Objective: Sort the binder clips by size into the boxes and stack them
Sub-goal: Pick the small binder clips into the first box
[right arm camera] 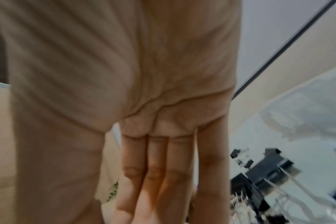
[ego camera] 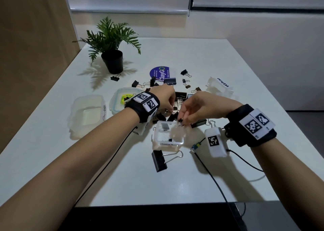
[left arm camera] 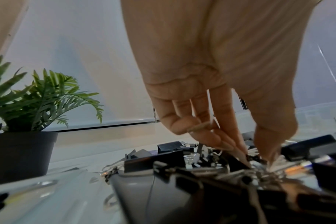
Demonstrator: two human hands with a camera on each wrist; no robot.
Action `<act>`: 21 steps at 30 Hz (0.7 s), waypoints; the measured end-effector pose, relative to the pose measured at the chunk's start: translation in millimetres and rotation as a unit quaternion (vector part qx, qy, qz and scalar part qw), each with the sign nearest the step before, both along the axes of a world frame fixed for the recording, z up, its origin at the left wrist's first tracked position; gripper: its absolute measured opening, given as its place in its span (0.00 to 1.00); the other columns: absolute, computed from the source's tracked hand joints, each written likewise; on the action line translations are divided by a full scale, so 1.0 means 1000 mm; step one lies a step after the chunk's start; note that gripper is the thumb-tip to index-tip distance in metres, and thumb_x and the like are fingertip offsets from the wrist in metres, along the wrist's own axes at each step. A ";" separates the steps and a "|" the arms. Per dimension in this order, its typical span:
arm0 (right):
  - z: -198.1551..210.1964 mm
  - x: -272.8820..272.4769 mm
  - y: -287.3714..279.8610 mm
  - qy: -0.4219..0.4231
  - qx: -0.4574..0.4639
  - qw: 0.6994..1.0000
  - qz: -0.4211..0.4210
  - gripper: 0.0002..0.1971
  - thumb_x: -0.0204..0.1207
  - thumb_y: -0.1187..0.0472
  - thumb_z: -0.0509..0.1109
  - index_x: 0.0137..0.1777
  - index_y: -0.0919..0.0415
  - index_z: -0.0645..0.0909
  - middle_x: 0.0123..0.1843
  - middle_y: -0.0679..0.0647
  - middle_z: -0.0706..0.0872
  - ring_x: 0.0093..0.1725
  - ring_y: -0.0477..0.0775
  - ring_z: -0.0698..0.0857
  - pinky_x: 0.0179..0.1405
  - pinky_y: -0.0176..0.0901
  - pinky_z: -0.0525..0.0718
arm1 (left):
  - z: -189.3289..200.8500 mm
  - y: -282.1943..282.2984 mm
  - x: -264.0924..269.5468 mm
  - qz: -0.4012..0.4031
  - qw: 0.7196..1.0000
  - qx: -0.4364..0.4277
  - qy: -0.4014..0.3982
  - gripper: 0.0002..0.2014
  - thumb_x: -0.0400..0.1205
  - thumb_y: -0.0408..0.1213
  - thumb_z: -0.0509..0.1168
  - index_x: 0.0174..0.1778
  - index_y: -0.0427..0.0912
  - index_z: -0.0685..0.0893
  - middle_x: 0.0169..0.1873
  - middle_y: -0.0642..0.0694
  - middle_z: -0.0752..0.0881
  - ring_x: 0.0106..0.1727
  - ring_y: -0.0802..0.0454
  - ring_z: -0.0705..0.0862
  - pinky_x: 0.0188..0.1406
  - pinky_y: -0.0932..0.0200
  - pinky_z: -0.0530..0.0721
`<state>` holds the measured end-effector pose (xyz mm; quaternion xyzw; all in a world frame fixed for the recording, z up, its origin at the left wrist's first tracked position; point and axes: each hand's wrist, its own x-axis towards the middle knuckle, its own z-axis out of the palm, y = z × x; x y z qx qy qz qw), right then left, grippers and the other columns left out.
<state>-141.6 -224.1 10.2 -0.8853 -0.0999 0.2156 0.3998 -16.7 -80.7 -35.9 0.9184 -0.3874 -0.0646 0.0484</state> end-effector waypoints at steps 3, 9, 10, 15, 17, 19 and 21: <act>-0.006 0.000 0.001 -0.023 -0.022 0.999 -0.030 0.07 0.71 0.63 0.79 0.48 0.60 0.89 0.40 0.52 0.93 0.38 0.40 0.90 0.42 0.35 0.87 | 0.000 0.001 -0.001 -0.005 1.000 0.001 0.005 0.06 0.71 0.43 0.76 0.38 0.47 0.89 0.33 0.54 0.85 0.37 0.56 0.82 0.27 0.63 0.70; -0.026 0.003 0.009 -0.011 -0.123 0.990 -0.066 0.12 0.68 0.57 0.81 0.46 0.62 0.85 0.39 0.58 0.92 0.30 0.46 0.90 0.31 0.36 0.88 | 0.003 0.011 -0.002 -0.017 1.000 -0.013 0.009 0.04 0.72 0.44 0.76 0.38 0.48 0.90 0.32 0.57 0.85 0.35 0.59 0.81 0.29 0.64 0.73; -0.029 0.003 0.011 -0.008 -0.128 0.990 -0.059 0.11 0.70 0.57 0.80 0.46 0.61 0.85 0.39 0.57 0.92 0.30 0.46 0.90 0.31 0.35 0.87 | 0.005 0.013 -0.002 -0.018 1.000 -0.019 0.009 0.05 0.71 0.44 0.76 0.38 0.48 0.90 0.30 0.58 0.83 0.33 0.61 0.79 0.29 0.63 0.73; -0.038 0.007 0.011 -0.031 -0.146 0.987 -0.052 0.08 0.71 0.55 0.80 0.41 0.60 0.87 0.33 0.54 0.92 0.30 0.45 0.90 0.33 0.31 0.86 | 0.016 0.031 -0.010 -0.022 0.997 -0.072 0.022 0.05 0.70 0.44 0.77 0.38 0.48 0.91 0.26 0.61 0.82 0.32 0.64 0.79 0.35 0.61 0.78; -0.037 0.008 0.012 -0.039 -0.140 0.988 -0.055 0.08 0.71 0.55 0.80 0.40 0.60 0.88 0.32 0.53 0.92 0.30 0.44 0.90 0.36 0.33 0.88 | 0.021 0.042 -0.014 -0.023 0.994 -0.099 0.037 0.06 0.69 0.46 0.78 0.37 0.50 0.91 0.29 0.58 0.86 0.35 0.62 0.83 0.37 0.59 0.81; -0.037 0.008 0.013 -0.043 -0.130 0.989 -0.064 0.08 0.71 0.56 0.80 0.39 0.60 0.88 0.31 0.52 0.91 0.29 0.43 0.90 0.38 0.36 0.89 | 0.026 0.055 -0.019 -0.027 0.989 -0.131 0.058 0.06 0.69 0.46 0.79 0.37 0.50 0.91 0.32 0.57 0.88 0.37 0.60 0.84 0.38 0.57 0.83; -0.037 0.009 0.013 -0.045 -0.128 0.988 -0.070 0.08 0.70 0.56 0.80 0.38 0.61 0.88 0.31 0.53 0.91 0.30 0.44 0.91 0.39 0.38 0.90 | 0.031 0.067 -0.026 -0.045 0.982 -0.159 0.094 0.05 0.69 0.43 0.80 0.37 0.50 0.92 0.31 0.56 0.89 0.34 0.61 0.84 0.39 0.53 0.85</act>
